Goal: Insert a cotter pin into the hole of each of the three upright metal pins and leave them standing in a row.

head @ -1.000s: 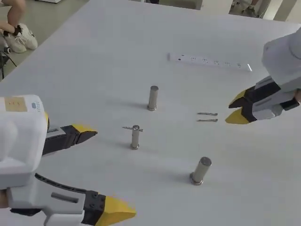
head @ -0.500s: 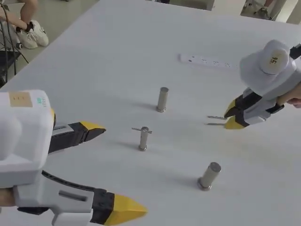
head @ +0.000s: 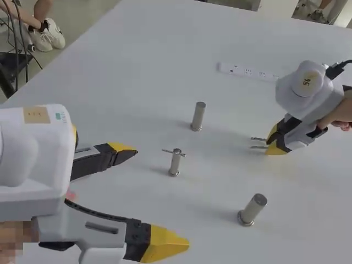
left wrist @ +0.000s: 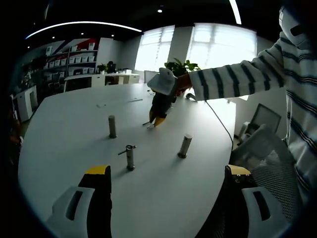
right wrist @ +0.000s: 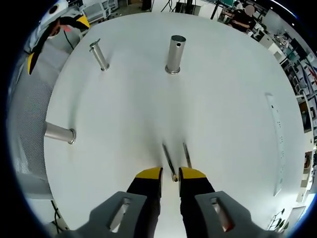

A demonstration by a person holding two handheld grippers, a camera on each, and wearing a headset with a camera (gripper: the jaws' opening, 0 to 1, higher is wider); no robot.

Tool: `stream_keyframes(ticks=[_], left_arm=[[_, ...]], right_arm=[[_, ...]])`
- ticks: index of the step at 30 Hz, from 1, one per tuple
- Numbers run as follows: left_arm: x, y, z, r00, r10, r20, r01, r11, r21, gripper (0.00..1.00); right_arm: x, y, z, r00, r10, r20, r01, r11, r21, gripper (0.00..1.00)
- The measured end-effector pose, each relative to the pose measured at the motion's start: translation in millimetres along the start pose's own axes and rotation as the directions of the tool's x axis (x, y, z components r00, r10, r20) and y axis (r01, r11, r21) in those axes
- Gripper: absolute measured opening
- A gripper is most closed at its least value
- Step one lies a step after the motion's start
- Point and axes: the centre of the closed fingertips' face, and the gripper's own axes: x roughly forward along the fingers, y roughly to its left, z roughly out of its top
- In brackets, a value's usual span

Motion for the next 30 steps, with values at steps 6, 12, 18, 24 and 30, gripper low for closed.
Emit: stream_keyframes(ticks=[6, 12, 18, 24, 30], left_arm=[[-0.2, -0.1, -1.7, 1.0, 0.002, 0.003, -0.002, 1.0, -0.013, 0.93], [-0.6, 0.5, -2.8, 0.9999, 0.013, 0.007, -0.012, 1.0, -0.017, 0.93], [0.2, -1.1, -4.1, 1.0, 0.006, 0.003, -0.006, 1.0, -0.017, 0.92], [1.2, -0.9, -6.5, 0.9999, 0.011, 0.002, -0.011, 1.0, -0.02, 0.91], [-1.1, -2.4, -1.2, 0.9995, 0.018, 0.026, -0.017, 1.0, -0.019, 0.91]], right_arm=[[0.1, 2.9, 0.0, 0.9988, 0.048, -0.012, -0.047, 0.999, 0.017, 0.06], [0.0, 4.7, -0.7, 0.9985, 0.049, -0.023, -0.049, 0.999, -0.001, 0.06], [0.8, 4.2, -0.9, 0.9985, 0.054, -0.013, -0.053, 0.998, 0.021, 0.06], [1.5, 9.9, 0.1, 0.9987, 0.046, -0.021, -0.046, 0.999, -0.021, 0.01], [1.3, 7.6, 0.7, 0.9993, 0.015, -0.035, -0.016, 0.999, -0.042, 0.0]])
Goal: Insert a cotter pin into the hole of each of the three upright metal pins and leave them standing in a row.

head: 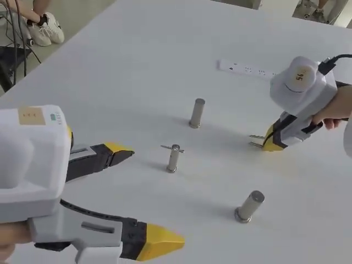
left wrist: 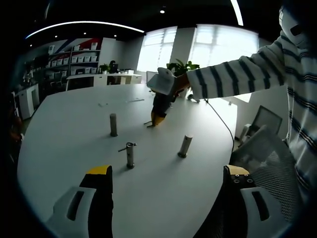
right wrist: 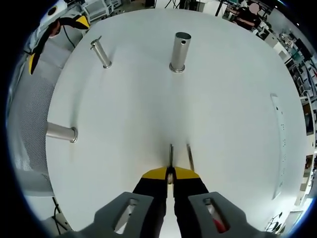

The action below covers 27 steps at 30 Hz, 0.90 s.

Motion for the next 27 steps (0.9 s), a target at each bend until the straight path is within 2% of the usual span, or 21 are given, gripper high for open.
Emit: stream_keyframes(ticks=[3, 6, 7, 8, 9, 11, 12, 18, 20, 22, 25, 27], left_arm=[[0.2, 1.7, 2.8, 0.9999, 0.012, 0.009, -0.012, 1.0, -0.001, 0.91], [1.4, -1.1, 7.8, 0.9997, -0.002, 0.024, 0.002, 1.0, 0.006, 0.91], [1.9, -3.1, 9.9, 0.9993, -0.014, 0.036, 0.013, 1.0, 0.006, 0.91], [2.5, -5.1, 16.1, 0.9969, -0.024, 0.075, 0.024, 1.0, 0.003, 0.91], [2.3, -5.6, 18.5, 0.9956, -0.024, 0.09, 0.025, 1.0, -0.016, 0.91], [1.3, -6.2, 20.7, 0.9944, -0.026, 0.102, 0.03, 0.999, -0.039, 0.91], [0.8, -5.8, 22.2, 0.9938, -0.025, 0.109, 0.029, 0.999, -0.032, 0.91], [-3.4, 0.3, 26.8, 0.9942, 0.001, 0.108, 0.002, 1.0, -0.028, 0.91], [-6.1, 1.9, 30.4, 0.9932, 0.007, 0.117, -0.005, 1.0, -0.022, 0.91], [-8.4, 1.9, 34.6, 0.9915, 0.008, 0.13, -0.006, 1.0, -0.014, 0.91], [-9.2, 1.9, 41.1, 0.9874, 0.005, 0.158, 0.001, 0.999, -0.038, 0.91], [-8.6, 1.1, 42.0, 0.9875, 0.002, 0.158, 0.003, 1.0, -0.031, 0.91]], right_arm=[[-1.1, -0.1, -0.5, 0.9999, -0.004, 0.01, 0.004, 1.0, -0.027, 0.0], [-1.7, -1.8, -0.8, 0.9991, -0.017, 0.038, 0.017, 1.0, 0.005, 0.0], [-1.8, -1.7, -1.0, 0.9988, -0.02, 0.044, 0.02, 1.0, 0.003, 0.0], [-2.0, -1.7, -1.0, 0.9983, -0.027, 0.052, 0.027, 1.0, 0.014, 0.0], [-2.2, -1.3, -1.3, 0.9978, -0.03, 0.058, 0.03, 0.999, 0.018, 0.0], [-3.0, 1.0, -1.6, 0.9969, -0.032, 0.071, 0.027, 0.997, 0.066, 0.0], [-3.4, 4.5, 0.7, 0.9952, -0.02, 0.096, 0.014, 0.997, 0.072, 0.0], [-10.3, 8.9, -0.6, 0.9934, -0.051, 0.103, 0.047, 0.998, 0.044, 0.0], [-16.1, 9.9, 3.1, 0.9885, -0.072, 0.133, 0.065, 0.996, 0.054, 0.0], [-21.7, 13.2, 3.4, 0.9867, -0.086, 0.138, 0.081, 0.996, 0.037, 0.0], [-31.3, 18.0, 3.1, 0.9845, -0.112, 0.136, 0.113, 0.994, -0.004, 0.0], [-38.6, 20.9, 4.2, 0.9806, -0.129, 0.147, 0.132, 0.991, -0.012, 0.0]])
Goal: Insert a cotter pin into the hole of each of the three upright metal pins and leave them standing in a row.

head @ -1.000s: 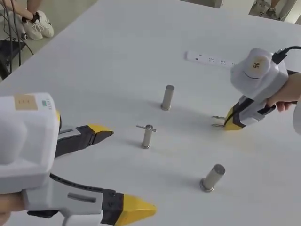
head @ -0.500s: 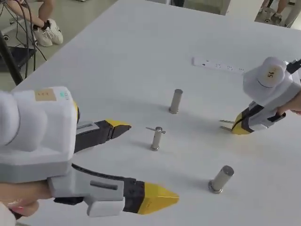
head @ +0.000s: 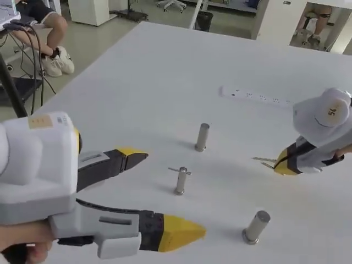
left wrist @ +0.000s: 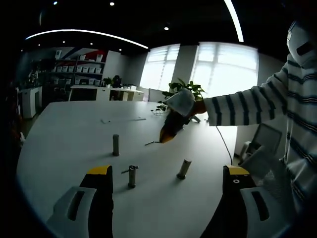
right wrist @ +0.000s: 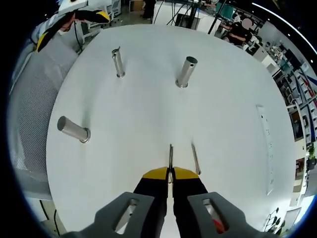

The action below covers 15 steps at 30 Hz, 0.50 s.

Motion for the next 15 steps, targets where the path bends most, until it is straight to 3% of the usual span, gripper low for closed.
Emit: stream_keyframes(ticks=[4, 8, 15], left_arm=[[4.8, -1.8, -2.0, 0.9997, -0.01, -0.023, 0.01, 1.0, 0.012, 0.91], [11.0, -4.6, -4.1, 0.9986, -0.026, -0.047, 0.027, 1.0, 0.016, 0.9], [23.0, -5.9, -0.5, 0.9984, -0.035, -0.044, 0.035, 0.999, 0.017, 0.9]], right_arm=[[-10.0, 7.1, 5.2, 0.999, -0.014, 0.043, 0.014, 1.0, 0.016, 0.0], [-19.4, 14.6, 3.6, 0.9979, -0.044, 0.047, 0.044, 0.999, -0.005, 0.0], [-37.7, 24.1, 7.8, 0.9913, -0.098, 0.088, 0.099, 0.995, -0.01, 0.0]])
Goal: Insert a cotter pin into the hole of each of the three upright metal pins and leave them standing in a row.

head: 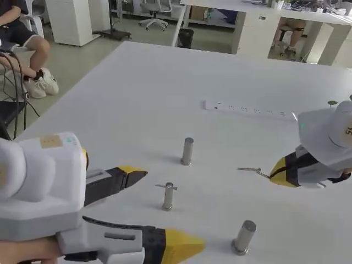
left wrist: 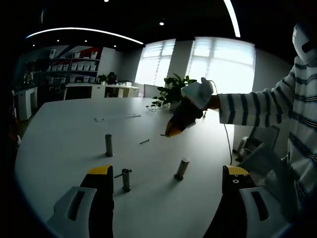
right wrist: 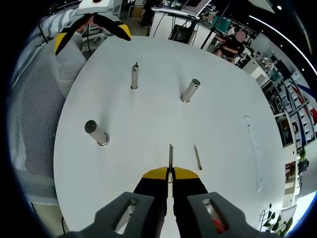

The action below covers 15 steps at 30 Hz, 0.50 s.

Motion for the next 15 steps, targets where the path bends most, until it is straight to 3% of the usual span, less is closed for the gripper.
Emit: stream_keyframes(ticks=[9, 15], left_arm=[[13.9, -0.3, 4.2, 0.9998, -0.018, 0.007, 0.018, 1.0, -0.026, 0.86], [20.6, -1.0, 8.0, 0.9994, -0.032, 0.011, 0.032, 0.999, -0.037, 0.82]], right_arm=[[-20.3, 7.8, 12.6, 0.9942, -0.087, 0.064, 0.087, 0.996, -0.001, 0.0], [-38.3, 13.5, 23.1, 0.9792, -0.166, 0.117, 0.165, 0.986, 0.019, 0.0]])
